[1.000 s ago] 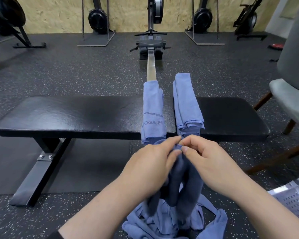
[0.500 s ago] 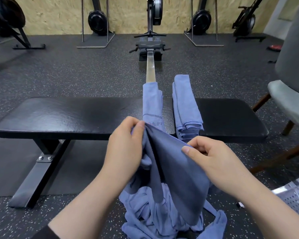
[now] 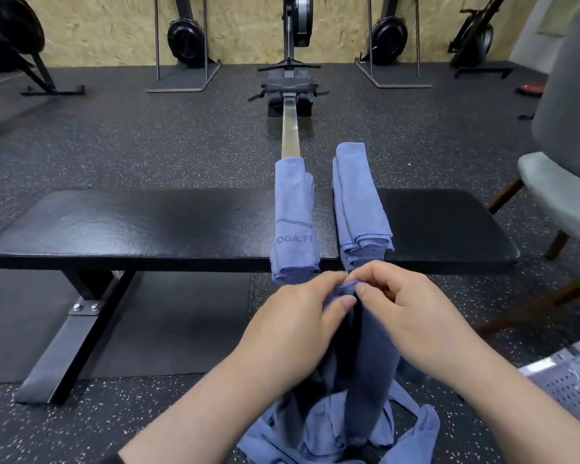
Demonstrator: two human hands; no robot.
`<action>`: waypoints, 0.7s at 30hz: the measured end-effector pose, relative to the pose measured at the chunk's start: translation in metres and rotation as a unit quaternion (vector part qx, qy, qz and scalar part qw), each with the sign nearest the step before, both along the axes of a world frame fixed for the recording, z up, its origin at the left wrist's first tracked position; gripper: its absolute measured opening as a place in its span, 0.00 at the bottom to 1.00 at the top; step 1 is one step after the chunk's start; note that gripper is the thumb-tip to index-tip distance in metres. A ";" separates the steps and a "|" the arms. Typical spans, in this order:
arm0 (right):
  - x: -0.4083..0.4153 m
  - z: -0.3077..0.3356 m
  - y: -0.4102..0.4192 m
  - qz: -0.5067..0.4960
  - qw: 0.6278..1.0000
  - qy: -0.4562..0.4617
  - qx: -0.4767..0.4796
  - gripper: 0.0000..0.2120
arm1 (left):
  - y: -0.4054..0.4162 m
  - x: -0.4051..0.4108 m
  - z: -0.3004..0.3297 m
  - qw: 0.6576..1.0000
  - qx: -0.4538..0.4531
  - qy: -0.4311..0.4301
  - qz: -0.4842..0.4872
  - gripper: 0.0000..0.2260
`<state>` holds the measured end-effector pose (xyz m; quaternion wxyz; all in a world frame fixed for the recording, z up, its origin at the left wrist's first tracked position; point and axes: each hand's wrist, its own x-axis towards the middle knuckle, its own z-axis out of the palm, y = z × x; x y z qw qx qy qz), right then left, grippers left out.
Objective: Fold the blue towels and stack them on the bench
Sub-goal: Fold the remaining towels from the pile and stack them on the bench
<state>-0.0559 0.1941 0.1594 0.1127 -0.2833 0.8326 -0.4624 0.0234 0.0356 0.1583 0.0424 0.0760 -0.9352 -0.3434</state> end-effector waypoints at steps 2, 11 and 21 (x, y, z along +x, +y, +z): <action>-0.001 0.000 0.000 0.006 1.000 -0.001 -0.017 0.10 | -0.001 -0.002 -0.002 1.000 -0.002 0.008 0.011 0.07; -0.006 -0.002 0.007 -0.030 0.999 0.004 0.021 0.09 | -0.021 -0.010 0.006 0.972 0.131 0.116 0.154 0.13; -0.003 0.000 0.005 -0.028 0.999 0.023 -0.006 0.08 | -0.033 -0.003 0.011 0.979 0.079 0.093 0.165 0.09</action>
